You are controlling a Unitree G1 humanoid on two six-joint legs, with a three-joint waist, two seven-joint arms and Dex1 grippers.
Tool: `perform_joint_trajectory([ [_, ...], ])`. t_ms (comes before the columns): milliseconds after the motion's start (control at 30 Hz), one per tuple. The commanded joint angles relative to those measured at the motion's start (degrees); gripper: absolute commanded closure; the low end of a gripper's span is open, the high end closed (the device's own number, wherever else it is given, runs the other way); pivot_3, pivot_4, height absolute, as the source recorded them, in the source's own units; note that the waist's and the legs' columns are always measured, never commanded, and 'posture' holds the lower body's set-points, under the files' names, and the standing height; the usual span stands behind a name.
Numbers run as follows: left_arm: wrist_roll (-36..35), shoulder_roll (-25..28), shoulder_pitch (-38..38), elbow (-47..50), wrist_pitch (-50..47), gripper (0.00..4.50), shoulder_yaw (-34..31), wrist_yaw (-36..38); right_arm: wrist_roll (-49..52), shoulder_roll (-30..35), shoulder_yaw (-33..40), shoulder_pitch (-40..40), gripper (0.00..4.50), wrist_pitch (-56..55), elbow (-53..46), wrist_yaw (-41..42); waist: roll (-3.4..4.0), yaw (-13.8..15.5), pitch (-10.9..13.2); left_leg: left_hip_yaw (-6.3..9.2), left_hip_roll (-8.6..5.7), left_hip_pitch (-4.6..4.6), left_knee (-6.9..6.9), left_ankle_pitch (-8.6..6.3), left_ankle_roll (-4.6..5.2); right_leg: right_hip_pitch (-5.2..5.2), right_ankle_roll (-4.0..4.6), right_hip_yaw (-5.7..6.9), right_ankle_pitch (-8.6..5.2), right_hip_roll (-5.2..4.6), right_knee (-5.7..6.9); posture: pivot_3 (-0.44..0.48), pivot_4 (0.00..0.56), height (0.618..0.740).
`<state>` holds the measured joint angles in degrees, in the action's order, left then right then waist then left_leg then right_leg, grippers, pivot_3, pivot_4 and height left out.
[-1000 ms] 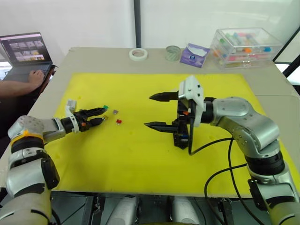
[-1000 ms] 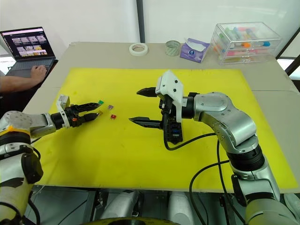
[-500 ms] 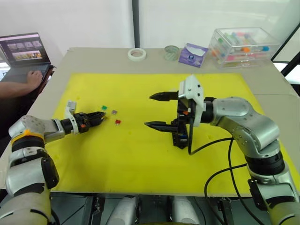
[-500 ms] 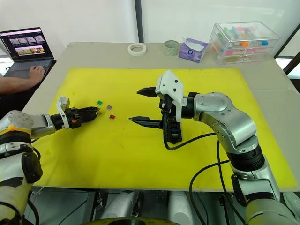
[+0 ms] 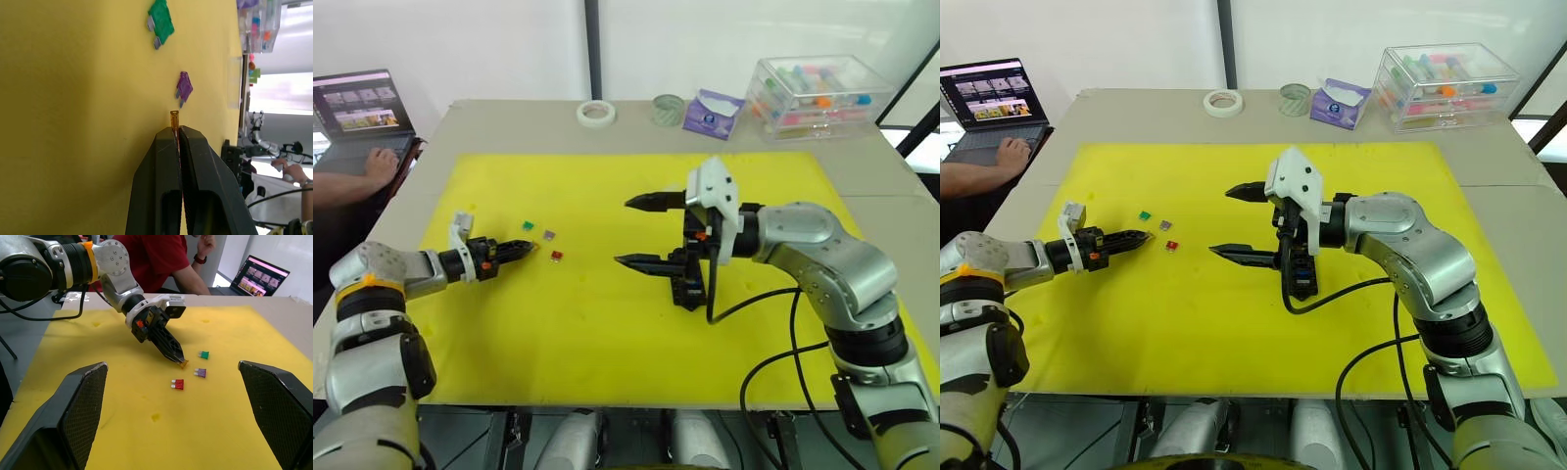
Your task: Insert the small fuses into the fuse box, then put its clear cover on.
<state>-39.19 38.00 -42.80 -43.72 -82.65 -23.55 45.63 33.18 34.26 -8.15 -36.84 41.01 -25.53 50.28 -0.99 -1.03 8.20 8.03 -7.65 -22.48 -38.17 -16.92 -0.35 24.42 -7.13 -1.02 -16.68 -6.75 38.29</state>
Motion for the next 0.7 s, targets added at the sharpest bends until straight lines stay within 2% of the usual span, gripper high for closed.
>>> perform_joint_trajectory([
  [33,-5.3,0.4,2.7,9.8,-6.4,4.48,-1.7,1.9,3.1,0.1,3.5,0.5,0.00,1.3,-2.2,-0.8,0.00,0.0,0.0,0.00,0.00,0.00,0.00,0.00,0.00,0.00,0.00,-0.01,0.00,-0.01,0.00,0.000,0.150,0.740],
  [133,-9.7,-0.1,5.4,18.9,-8.7,4.48,-4.1,1.7,4.0,1.1,4.6,1.3,0.00,2.3,-2.1,-0.8,0.00,0.1,0.0,0.00,0.00,-0.03,0.00,0.00,0.00,0.00,0.00,-0.02,0.00,-0.01,-0.02,0.000,0.150,0.740],
  [233,-17.0,-4.7,9.0,35.3,-6.4,4.48,-11.2,0.6,7.9,3.0,7.9,2.3,0.00,5.7,-1.6,-0.2,-0.02,0.2,0.0,0.01,0.03,-0.04,-0.02,0.00,0.00,-0.04,0.00,-0.01,0.00,-0.01,-0.08,0.000,0.150,0.740],
  [367,-24.6,-10.7,12.2,50.7,-7.9,4.48,-13.0,-3.6,15.2,4.1,12.8,1.8,0.00,11.4,0.2,-0.5,-0.02,0.3,0.0,0.00,0.06,-0.05,-0.01,0.00,0.00,-0.08,0.00,-0.01,0.00,-0.01,-0.19,0.000,0.150,0.740],
  [533,-28.5,-17.8,13.0,60.6,-1.3,4.48,-10.3,-10.0,21.1,4.3,15.3,0.5,0.00,16.6,3.0,-1.0,-0.03,0.4,0.0,-0.04,0.08,-0.04,-0.04,0.00,0.00,-0.14,0.00,-0.01,0.00,0.00,-0.23,0.000,0.150,0.740],
  [700,-28.9,-18.8,13.2,64.2,6.9,4.48,-4.8,-9.3,28.8,3.5,18.0,-0.7,0.00,22.1,5.9,-3.8,-0.03,0.4,0.0,-0.07,0.08,-0.04,-0.03,0.00,0.00,-0.13,0.00,-0.02,0.00,0.00,-0.27,0.000,0.150,0.740],
])
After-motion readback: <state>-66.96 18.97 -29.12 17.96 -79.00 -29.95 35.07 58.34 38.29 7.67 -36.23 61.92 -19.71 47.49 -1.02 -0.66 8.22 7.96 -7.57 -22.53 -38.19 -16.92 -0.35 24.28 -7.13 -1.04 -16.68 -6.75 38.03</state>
